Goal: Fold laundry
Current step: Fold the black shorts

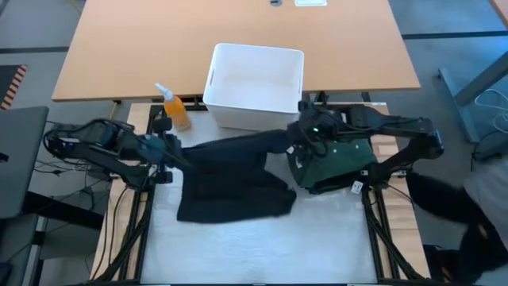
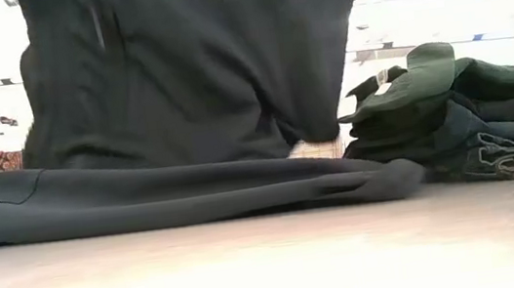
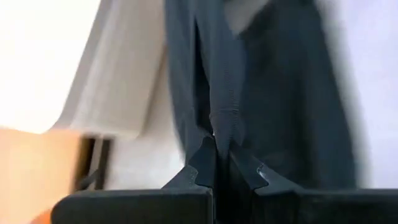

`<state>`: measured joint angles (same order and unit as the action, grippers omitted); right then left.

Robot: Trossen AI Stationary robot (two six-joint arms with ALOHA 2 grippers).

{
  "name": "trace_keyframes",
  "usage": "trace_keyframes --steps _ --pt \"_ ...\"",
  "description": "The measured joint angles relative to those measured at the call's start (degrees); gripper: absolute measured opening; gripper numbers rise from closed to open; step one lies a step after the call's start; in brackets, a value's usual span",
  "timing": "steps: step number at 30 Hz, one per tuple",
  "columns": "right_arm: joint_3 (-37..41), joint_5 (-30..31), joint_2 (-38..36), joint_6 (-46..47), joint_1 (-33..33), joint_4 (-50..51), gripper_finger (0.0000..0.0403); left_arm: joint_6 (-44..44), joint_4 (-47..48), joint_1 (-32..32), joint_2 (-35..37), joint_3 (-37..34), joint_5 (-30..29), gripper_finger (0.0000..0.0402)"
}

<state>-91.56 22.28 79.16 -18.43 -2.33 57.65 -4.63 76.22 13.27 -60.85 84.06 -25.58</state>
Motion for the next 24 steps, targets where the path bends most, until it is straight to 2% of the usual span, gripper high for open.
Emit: trace_keyframes --steps 3,7,10,15,17,21,24 --pt "-2.8 -4.7 -1.6 0.0 3.2 1.5 0.0018 0.4 -0.6 0.8 -1.4 6.7 7.6 0.0000" --pt "-10.0 -22.5 -2.8 1.0 8.1 1.3 0.0018 -0.1 -3.1 1.8 -4.5 16.0 20.2 0.0000" --pt "-15.1 -28.4 -2.8 3.8 12.1 1.5 0.0018 -0.1 -5.7 3.4 -6.9 21.0 26.8 0.0000" --pt "-20.2 -29.3 -2.7 6.3 17.6 3.8 0.0018 2.1 -8.4 6.5 -11.2 28.6 36.1 0.0000" --pt "-22.3 -29.3 -2.6 6.8 19.3 4.4 0.0018 3.9 -8.2 8.0 -13.3 32.6 37.6 0.0000" --pt "-26.8 -26.5 -2.6 3.9 21.9 4.6 0.0018 8.7 -7.6 9.7 -16.4 42.0 36.1 0.0000" --pt "-29.0 -22.5 -2.6 1.0 20.6 5.1 0.0017 11.4 -3.9 9.7 -18.3 49.0 30.1 0.0000"
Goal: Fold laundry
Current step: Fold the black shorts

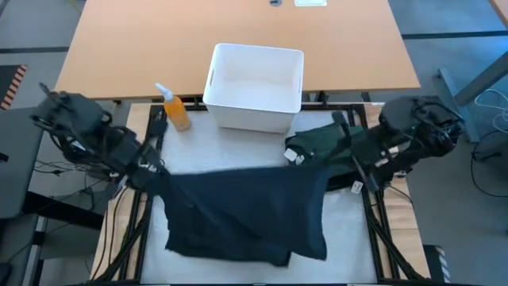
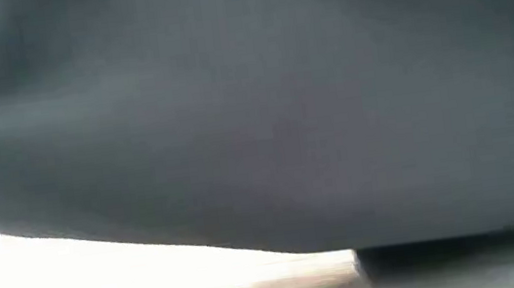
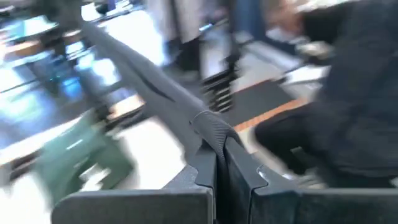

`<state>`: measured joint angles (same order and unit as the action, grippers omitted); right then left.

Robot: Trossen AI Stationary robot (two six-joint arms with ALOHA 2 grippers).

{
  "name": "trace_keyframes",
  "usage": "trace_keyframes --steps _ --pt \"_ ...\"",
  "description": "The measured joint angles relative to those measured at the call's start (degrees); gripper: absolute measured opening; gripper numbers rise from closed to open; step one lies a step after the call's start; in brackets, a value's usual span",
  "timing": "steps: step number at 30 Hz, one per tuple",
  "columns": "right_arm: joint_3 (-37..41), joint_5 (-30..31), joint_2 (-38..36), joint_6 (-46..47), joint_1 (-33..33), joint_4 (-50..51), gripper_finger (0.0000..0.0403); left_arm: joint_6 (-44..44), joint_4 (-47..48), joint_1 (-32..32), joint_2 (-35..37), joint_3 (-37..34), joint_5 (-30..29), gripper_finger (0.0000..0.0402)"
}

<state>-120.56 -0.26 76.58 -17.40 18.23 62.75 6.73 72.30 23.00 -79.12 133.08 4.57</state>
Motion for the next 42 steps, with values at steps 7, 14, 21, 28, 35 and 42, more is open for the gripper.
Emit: trace_keyframes --steps 7,14,21,28,35,42 --pt "-0.1 1.3 4.6 2.6 -17.3 11.3 0.0017 -8.3 18.1 -6.0 1.9 -7.1 -22.3 0.0000" --pt "0.0 3.3 18.8 1.6 -30.4 19.9 0.0017 -7.8 17.8 -14.3 6.0 -34.5 -30.0 0.0000" --pt "-0.1 2.9 24.0 4.0 -29.2 22.0 0.0017 -6.2 14.5 -22.6 11.2 -53.0 -26.7 0.0000" --pt "-0.2 2.2 28.9 14.1 -11.7 23.0 0.0017 -13.0 11.4 -15.2 16.9 -63.5 -15.9 0.0000" --pt "4.6 -1.6 39.9 16.8 -1.3 15.1 0.0017 -24.6 -4.1 -2.9 19.0 -81.5 -9.5 0.0000" --pt "21.7 -13.1 40.4 26.2 -1.2 -4.9 0.0018 -29.8 -10.8 2.6 15.3 -90.4 -6.6 0.0000"
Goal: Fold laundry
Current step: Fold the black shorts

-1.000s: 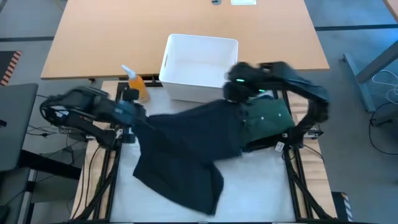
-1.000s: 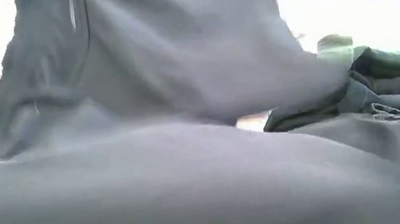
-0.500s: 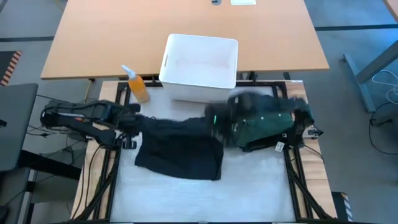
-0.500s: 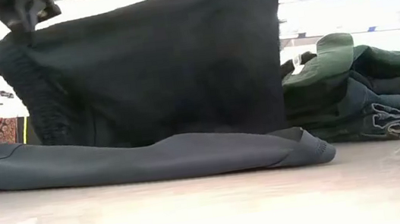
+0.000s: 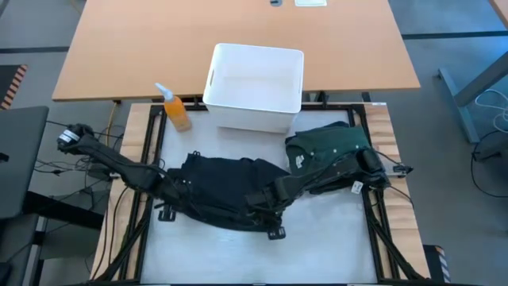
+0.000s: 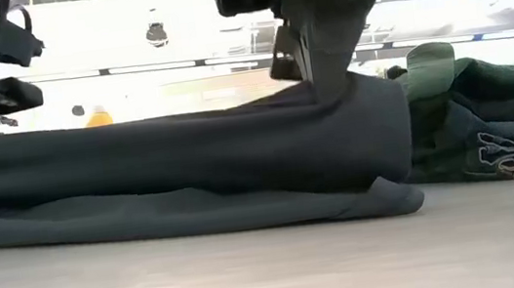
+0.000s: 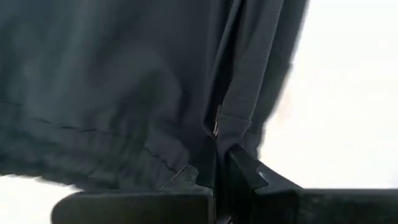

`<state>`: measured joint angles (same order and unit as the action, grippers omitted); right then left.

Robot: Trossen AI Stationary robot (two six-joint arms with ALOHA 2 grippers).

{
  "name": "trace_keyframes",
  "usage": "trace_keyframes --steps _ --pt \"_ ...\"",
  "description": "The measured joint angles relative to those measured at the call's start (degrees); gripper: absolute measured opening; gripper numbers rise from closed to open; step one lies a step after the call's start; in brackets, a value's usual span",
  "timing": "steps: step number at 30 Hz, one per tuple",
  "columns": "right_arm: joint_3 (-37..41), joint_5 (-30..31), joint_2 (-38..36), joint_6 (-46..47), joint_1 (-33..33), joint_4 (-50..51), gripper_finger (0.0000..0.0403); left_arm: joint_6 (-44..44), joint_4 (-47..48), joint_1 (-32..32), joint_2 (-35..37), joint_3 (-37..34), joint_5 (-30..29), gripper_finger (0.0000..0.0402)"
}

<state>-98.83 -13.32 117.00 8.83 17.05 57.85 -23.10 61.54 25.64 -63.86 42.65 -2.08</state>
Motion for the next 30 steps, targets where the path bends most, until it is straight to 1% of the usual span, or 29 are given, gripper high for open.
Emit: trace_keyframes --steps 3,7,11,13,15,16,19,21,23,26,27,29,30 --pt "2.6 -1.4 -0.2 5.3 0.4 -3.5 0.0033 -0.6 -2.3 0.6 -0.7 -0.3 3.3 0.0000" --pt "2.9 -3.3 0.4 8.6 1.1 -2.8 0.0075 -2.5 -3.2 0.6 -0.9 -0.4 7.0 0.0005" --pt "3.0 -6.0 -0.3 8.4 1.7 -1.9 0.0118 -4.4 -2.4 0.6 -1.0 -0.3 9.4 0.0030" --pt "3.0 -6.6 -1.1 7.3 1.8 -0.2 0.0138 -4.6 -1.6 0.6 -1.0 1.0 11.3 0.0048" --pt "3.0 -5.4 -2.4 5.1 1.8 0.8 0.0157 -4.8 -0.1 0.6 -1.0 3.2 11.9 0.0063" --pt "3.1 -3.3 -3.0 4.0 1.8 0.5 0.0165 -5.0 0.7 0.6 -1.0 4.3 11.5 0.0069" --pt "6.0 5.5 -5.4 0.5 2.4 -1.8 0.0183 -5.8 4.1 0.6 -0.9 9.0 7.9 0.0083" --pt "9.3 8.5 -6.4 -3.0 2.6 -3.8 0.0191 -6.1 6.1 0.6 -0.9 11.2 3.7 0.0088" --pt "12.5 10.2 -6.7 -6.6 2.6 -6.9 0.0195 -6.1 5.0 0.8 -0.8 12.4 -0.8 0.0090" --pt "16.5 12.7 -6.3 -14.2 2.6 -11.5 0.0196 -5.9 -1.0 1.5 -0.6 11.6 -7.4 0.0091" --pt "17.5 13.6 -6.1 -18.8 2.6 -12.6 0.0195 -5.2 -4.4 1.6 -0.7 10.8 -8.8 0.0091" --pt "18.9 15.0 -6.0 -27.1 3.0 -13.6 0.0194 -2.4 -10.2 1.7 -1.4 9.1 -9.5 0.0091" --pt "19.4 16.7 -6.0 -30.3 3.3 -14.4 0.0194 -1.2 -12.3 1.7 -1.8 8.4 -9.9 0.0091"
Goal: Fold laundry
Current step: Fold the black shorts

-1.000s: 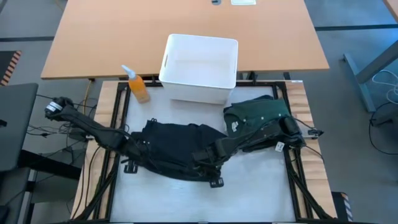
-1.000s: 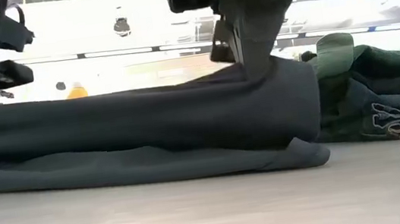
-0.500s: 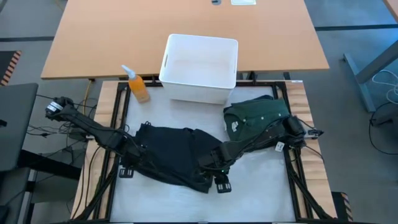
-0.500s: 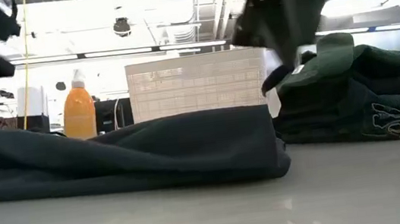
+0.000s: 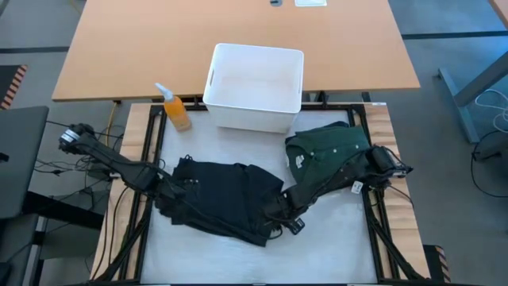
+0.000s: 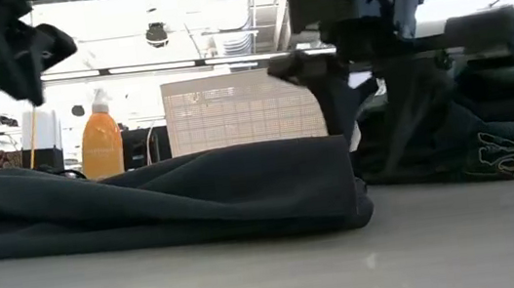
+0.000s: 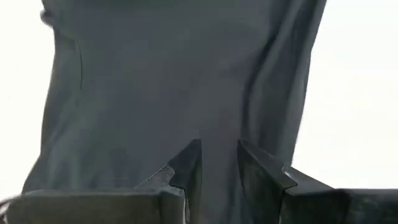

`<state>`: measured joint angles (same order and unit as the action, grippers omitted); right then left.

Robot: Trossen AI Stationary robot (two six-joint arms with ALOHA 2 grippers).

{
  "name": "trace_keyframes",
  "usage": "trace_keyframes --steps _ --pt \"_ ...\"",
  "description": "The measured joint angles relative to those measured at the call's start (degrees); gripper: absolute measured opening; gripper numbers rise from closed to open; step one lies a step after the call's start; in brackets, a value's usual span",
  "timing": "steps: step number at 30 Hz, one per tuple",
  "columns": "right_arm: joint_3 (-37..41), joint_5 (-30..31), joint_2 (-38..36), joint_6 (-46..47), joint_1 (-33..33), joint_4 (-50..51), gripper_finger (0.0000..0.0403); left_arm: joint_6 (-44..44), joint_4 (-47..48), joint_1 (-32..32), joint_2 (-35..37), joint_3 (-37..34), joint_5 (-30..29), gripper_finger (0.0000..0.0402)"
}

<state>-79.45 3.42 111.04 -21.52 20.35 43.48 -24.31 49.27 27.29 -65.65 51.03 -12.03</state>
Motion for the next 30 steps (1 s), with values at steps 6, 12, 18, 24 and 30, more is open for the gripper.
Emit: trace_keyframes --steps 6,12,18,24,30 --pt "-0.5 9.6 -0.2 -9.4 2.1 -0.7 0.0193 -0.5 -8.6 0.2 -2.4 -0.7 -8.8 0.0091" --pt "3.3 9.0 0.9 -11.4 1.6 -5.8 0.0193 1.9 -13.4 0.3 -6.6 -0.7 -10.2 0.0091" --pt "9.0 12.0 0.7 -15.2 -0.4 -21.1 0.0172 2.2 -13.0 0.4 -8.6 -0.7 -14.2 0.0091" --pt "9.6 10.0 0.6 -12.1 -1.4 -20.2 0.0025 1.4 -23.1 0.9 -5.8 -8.7 -22.9 0.0090" --pt "3.0 4.7 -0.6 -2.8 1.4 0.8 0.0022 0.5 -66.4 -1.4 -6.0 -26.0 -27.0 0.0075"
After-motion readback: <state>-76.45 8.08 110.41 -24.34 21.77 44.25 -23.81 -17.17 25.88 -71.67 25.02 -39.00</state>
